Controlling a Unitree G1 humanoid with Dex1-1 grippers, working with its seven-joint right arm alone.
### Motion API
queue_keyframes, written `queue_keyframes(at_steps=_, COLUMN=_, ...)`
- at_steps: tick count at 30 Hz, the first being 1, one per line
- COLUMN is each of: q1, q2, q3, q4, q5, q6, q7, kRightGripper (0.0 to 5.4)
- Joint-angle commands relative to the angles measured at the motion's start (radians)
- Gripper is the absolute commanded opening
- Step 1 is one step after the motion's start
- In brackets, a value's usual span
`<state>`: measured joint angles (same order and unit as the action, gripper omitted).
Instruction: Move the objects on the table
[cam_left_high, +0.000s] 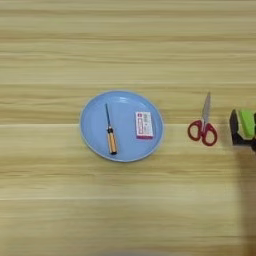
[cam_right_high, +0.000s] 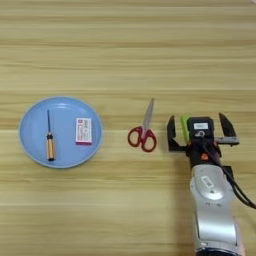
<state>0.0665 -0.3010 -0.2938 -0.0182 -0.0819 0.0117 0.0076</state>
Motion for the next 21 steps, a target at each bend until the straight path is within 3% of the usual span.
queue_keyframes(at_steps=1, q1=-0.026, q2=0.013, q3=0.020, q4=-0.114, q5=0.044, q6=0.018, q7=0.026, kRightGripper=5.38)
queue_keyframes(at_steps=5, q1=-0.015, q2=0.064, q3=0.086, q4=-0.149, q5=0.076, q6=0.055, q7=0.068, kRightGripper=5.38)
queue_keyframes(at_steps=13, q1=-0.023, q2=0.120, q3=0.203, q4=-0.123, q5=0.057, q6=0.091, q7=0.103, kRightGripper=5.38)
queue_keyframes(at_steps=21, q1=-0.084, q2=0.139, q3=0.223, q4=-0.014, q5=0.055, q6=0.125, q7=0.097, kRightGripper=5.38)
